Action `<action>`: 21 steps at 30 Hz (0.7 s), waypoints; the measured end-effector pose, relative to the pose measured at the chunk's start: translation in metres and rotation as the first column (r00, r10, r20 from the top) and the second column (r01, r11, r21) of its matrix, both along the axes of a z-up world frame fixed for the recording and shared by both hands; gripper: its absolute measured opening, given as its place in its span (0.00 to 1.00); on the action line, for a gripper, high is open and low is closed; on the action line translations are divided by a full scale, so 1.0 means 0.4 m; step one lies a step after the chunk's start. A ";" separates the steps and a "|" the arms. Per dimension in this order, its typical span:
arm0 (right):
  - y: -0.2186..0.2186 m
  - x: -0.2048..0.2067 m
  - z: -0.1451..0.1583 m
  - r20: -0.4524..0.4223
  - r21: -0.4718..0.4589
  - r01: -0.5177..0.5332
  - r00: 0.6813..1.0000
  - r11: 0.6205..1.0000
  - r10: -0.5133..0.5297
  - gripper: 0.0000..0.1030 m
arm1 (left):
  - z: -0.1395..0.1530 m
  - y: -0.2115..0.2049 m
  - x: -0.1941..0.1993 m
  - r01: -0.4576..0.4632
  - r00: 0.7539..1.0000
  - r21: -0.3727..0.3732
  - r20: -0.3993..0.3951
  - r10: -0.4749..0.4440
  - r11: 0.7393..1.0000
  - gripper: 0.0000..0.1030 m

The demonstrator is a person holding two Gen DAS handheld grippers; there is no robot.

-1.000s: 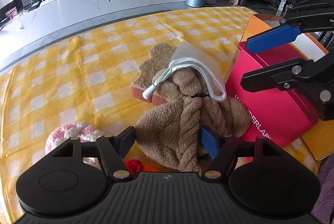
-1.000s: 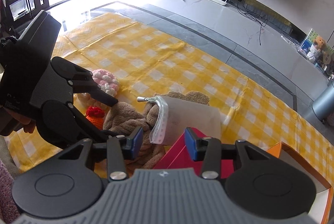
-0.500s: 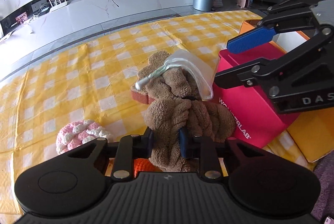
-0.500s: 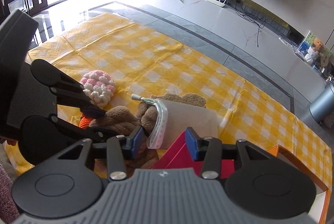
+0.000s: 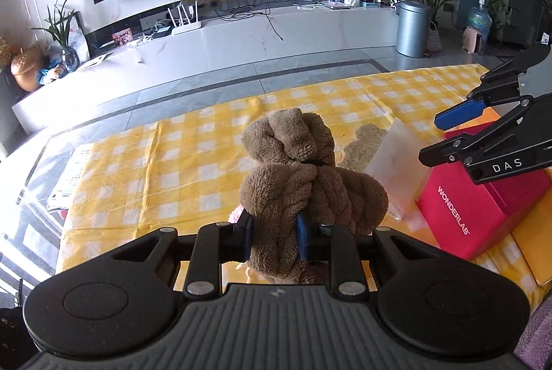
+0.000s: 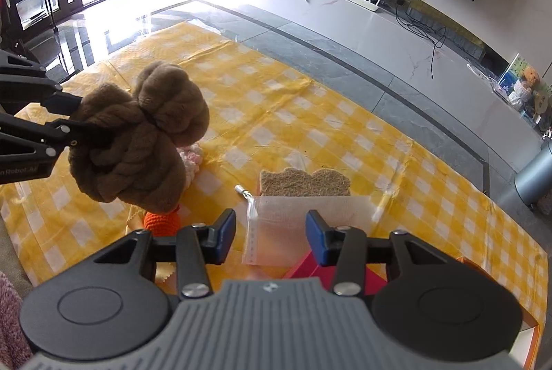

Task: Organize soft objects
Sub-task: 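Grasp the red-brown sponge with the right gripper while the left holds the towel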

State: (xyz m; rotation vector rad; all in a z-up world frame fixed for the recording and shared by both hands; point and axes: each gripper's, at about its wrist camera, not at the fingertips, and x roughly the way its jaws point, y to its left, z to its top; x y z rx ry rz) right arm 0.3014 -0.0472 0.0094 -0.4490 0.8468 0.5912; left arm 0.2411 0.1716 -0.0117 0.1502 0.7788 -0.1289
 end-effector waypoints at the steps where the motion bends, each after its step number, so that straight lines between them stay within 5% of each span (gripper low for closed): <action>1: 0.010 0.017 -0.003 -0.018 0.004 0.006 1.000 1.000 -0.005 0.43 | -0.002 0.004 0.007 -0.004 1.000 0.000 -0.001 0.004 1.000 0.27; 11: 0.172 0.155 -0.113 -0.104 -0.171 -0.084 0.992 0.982 0.067 0.45 | -0.031 0.032 0.072 -0.040 0.999 0.016 0.011 0.040 0.999 0.27; 21: 0.254 0.256 -0.220 -0.194 -0.389 -0.245 0.964 0.888 0.181 0.70 | -0.080 0.044 0.107 -0.032 0.999 0.009 -0.011 0.032 0.999 0.28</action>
